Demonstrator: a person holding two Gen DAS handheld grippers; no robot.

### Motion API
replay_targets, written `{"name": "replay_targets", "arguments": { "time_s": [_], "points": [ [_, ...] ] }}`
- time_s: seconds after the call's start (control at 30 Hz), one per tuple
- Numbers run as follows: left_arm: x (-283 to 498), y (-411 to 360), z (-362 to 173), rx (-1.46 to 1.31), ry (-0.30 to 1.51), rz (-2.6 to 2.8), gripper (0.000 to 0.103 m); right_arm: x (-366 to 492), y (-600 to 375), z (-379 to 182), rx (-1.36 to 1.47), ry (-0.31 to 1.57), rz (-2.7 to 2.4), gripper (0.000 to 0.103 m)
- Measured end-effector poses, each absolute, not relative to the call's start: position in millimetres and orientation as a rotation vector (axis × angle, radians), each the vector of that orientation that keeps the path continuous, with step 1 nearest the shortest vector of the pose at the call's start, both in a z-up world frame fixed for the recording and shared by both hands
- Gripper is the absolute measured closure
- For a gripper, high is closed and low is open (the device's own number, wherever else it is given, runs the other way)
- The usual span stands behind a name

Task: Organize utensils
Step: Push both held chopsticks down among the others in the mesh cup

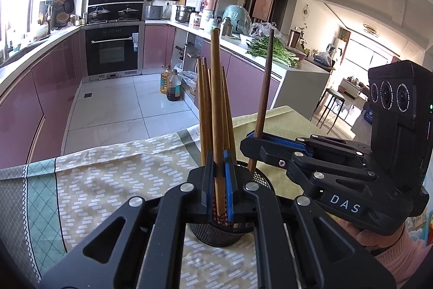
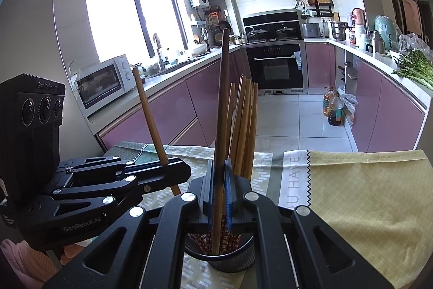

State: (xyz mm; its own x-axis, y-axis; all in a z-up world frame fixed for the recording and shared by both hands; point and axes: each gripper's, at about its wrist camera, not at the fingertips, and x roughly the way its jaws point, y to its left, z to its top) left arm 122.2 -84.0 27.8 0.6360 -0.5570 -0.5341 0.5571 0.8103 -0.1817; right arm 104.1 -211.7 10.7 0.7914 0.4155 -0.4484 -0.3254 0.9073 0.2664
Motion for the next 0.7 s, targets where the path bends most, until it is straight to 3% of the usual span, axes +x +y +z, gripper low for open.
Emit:
{"name": "replay_targets", "arguments": {
  "time_s": [0.7],
  "points": [
    [142, -84, 10, -0.012, 0.668, -0.621, 0.093, 115, -213, 3, 0.225, 0.550, 0.383, 0.094]
  ]
}}
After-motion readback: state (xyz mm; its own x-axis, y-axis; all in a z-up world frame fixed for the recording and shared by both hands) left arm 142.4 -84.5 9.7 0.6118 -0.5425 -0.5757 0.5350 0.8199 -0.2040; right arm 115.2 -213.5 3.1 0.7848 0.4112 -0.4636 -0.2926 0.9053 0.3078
